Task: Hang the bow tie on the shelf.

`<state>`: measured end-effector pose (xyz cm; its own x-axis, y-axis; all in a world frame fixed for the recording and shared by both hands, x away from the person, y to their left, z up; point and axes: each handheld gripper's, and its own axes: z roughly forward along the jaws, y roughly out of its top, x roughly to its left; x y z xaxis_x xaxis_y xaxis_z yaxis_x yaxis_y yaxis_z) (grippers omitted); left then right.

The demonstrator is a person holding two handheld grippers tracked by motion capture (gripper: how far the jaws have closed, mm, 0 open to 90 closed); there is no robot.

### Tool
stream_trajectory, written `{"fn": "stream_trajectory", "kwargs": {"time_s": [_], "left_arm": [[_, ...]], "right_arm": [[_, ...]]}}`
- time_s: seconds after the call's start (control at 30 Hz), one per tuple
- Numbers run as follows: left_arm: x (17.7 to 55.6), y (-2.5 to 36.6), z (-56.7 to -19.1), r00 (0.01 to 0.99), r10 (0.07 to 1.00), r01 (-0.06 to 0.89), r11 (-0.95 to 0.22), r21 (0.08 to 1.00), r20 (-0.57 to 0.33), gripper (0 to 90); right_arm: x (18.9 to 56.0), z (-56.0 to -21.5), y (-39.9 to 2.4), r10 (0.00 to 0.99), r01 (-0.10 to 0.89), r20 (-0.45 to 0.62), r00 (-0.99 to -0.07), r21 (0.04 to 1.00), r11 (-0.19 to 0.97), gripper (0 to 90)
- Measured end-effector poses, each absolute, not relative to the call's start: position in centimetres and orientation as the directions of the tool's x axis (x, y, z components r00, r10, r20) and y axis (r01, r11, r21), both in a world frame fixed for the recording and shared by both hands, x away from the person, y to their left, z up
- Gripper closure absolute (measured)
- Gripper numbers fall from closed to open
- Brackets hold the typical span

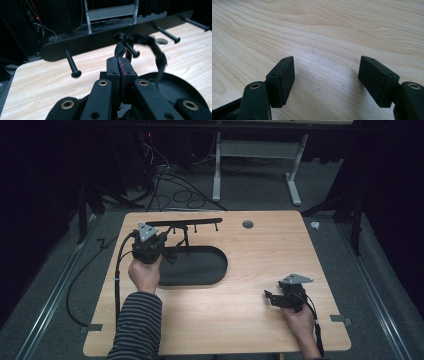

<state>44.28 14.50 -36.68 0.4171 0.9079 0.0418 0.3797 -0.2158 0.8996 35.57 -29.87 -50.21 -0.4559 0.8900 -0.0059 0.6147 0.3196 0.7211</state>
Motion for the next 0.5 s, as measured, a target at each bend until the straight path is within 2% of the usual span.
{"fn": "stream_trajectory", "kwargs": {"time_s": [0.5], "left_arm": [[44.6,14.4,-38.0,0.396,0.917,0.415,-0.235,0.879,0.059,87.8]], "right_arm": [[35.6,-50.2,-29.9,0.89,0.615,-0.006,-0.455,0.721,0.319,31.0]]}}
